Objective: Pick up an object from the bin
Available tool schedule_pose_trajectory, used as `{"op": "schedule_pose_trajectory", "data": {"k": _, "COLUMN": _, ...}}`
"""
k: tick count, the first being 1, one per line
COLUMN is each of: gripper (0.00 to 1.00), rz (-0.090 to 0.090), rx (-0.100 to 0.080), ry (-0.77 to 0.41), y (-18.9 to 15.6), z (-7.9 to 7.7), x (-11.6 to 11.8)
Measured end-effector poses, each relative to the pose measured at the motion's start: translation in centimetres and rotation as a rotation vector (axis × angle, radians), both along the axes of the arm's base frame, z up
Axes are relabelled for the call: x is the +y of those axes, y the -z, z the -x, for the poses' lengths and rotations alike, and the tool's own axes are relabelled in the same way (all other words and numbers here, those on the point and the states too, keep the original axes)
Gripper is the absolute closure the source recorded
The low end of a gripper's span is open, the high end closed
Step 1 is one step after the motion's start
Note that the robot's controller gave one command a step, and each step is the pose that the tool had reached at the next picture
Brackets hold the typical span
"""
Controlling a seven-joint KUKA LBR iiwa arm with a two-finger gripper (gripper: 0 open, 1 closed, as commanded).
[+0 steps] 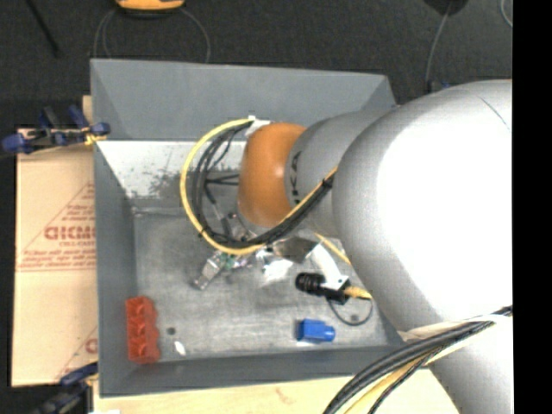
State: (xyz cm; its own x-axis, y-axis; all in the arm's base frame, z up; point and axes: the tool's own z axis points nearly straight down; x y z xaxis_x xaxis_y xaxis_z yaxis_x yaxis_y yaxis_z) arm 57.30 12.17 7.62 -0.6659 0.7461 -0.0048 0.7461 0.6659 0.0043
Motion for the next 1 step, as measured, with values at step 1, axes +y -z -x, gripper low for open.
{"op": "schedule_pose_trajectory", "data": {"k": 1, "gripper": 1.00, "rz": -0.001, "rx": -0.006, "ry": -0.001, "y": -0.23, "z": -0.21, "x": -0.01}}
